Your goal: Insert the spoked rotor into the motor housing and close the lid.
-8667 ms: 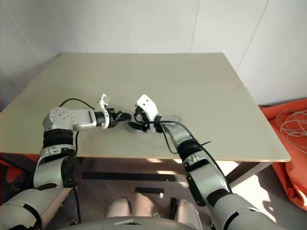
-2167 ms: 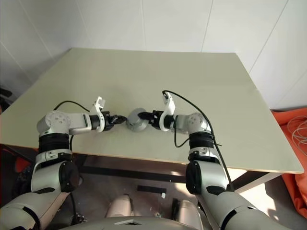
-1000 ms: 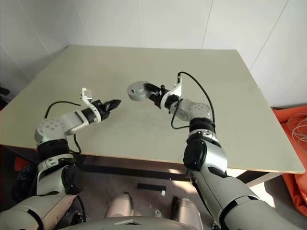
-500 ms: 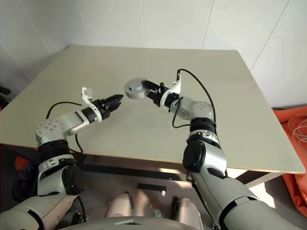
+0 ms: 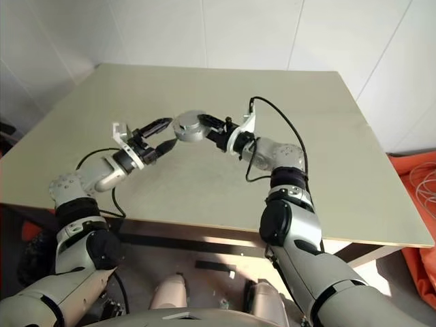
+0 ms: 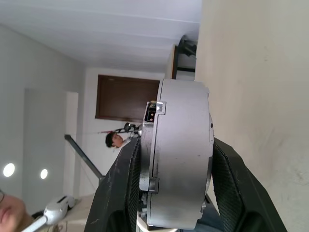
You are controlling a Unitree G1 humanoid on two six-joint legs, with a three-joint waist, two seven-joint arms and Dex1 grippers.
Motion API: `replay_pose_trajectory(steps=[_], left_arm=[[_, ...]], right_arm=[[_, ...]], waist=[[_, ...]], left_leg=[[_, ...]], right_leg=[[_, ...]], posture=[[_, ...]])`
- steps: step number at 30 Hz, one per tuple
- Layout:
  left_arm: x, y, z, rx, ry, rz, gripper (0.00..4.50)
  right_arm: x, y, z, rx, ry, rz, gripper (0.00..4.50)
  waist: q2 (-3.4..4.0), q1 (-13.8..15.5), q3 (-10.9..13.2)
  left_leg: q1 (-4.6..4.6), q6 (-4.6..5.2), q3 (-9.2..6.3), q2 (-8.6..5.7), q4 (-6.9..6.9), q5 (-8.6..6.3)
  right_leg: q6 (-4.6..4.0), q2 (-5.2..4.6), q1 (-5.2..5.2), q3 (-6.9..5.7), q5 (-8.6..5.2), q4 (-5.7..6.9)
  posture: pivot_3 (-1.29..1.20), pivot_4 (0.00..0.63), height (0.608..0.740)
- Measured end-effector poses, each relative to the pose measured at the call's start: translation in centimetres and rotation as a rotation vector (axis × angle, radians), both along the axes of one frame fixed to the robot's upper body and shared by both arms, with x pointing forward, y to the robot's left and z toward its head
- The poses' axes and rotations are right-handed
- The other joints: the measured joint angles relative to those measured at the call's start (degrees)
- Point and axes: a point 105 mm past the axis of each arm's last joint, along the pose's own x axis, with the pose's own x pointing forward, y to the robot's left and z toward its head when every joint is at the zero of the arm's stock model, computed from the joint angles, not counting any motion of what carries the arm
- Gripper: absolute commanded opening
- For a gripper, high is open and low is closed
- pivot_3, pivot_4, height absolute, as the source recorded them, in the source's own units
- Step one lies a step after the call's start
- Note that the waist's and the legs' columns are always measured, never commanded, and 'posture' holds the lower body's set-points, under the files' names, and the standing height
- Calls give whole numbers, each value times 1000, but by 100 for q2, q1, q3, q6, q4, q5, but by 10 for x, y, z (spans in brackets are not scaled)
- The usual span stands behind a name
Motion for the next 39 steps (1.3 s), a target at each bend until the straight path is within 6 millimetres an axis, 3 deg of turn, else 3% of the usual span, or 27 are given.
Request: replay_pose_trajectory(steps=[8, 22, 25, 31, 39], left_arm=[[7, -15, 6, -43, 2, -43, 4439], [1, -21, -9, 1, 43, -86, 4439], [0, -19, -10, 4, 39, -79, 3895], [-1, -17, -13, 8, 50, -68, 2167], [0, -18, -11, 6, 40, -58, 2160]], right_arm=[[-19, 13, 4, 6, -51, 89, 2061], [-14, 7, 4, -18, -56, 41, 2061], [-10, 3, -1, -24, -33, 20, 2061], [-7, 2, -4, -21, -19, 13, 2061], [-7, 2, -2, -16, -29, 10, 2061]], waist=[[-1, 16, -1], [-1, 19, -1], [-1, 20, -1], [-1, 19, -1], [-1, 20, -1]], left_leg=[[1, 0, 0, 0, 7, 0], [-1, -1, -1, 0, 17, 0], [-1, -1, -1, 0, 19, 0], [0, -1, -2, 1, 25, 0], [0, -1, -2, 1, 29, 0]], right_leg=[[7, -1, 3, 1, 6, 1], [11, -1, 5, 3, 13, 4], [11, -2, 6, 3, 13, 5], [11, -2, 6, 3, 14, 11], [11, -2, 6, 4, 14, 14]], posture=[[0, 0, 740], [0, 0, 740], [0, 0, 740], [0, 0, 740], [0, 0, 740]])
